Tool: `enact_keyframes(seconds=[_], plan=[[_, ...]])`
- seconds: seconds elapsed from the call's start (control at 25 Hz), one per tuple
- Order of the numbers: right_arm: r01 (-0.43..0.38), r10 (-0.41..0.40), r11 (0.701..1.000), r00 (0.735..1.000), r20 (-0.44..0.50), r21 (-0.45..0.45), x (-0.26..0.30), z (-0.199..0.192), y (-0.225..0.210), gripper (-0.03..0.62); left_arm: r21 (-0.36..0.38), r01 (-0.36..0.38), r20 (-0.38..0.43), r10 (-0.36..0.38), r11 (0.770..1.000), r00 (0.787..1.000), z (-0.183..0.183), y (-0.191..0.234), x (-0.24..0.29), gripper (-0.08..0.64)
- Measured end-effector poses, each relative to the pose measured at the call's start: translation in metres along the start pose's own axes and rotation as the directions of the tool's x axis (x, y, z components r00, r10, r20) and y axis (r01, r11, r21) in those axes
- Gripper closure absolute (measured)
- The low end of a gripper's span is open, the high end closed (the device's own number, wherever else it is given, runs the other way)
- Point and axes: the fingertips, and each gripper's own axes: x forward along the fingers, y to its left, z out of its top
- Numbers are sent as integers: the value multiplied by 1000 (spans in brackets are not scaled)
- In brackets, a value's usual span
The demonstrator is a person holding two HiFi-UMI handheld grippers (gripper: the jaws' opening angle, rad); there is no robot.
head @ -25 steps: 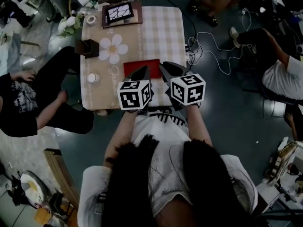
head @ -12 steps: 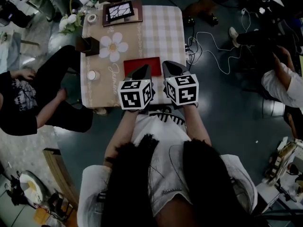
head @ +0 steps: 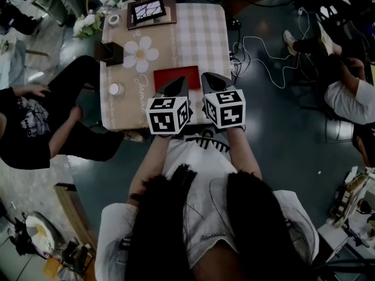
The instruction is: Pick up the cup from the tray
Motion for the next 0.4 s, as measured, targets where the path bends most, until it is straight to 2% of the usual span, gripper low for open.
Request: enact_keyframes(seconds=[0.4], plan=[[5,-5,1000,1000,-2,5,-9,-12,5,584,23,10,1,-10,1000,1000,-10,-6,-9,557]])
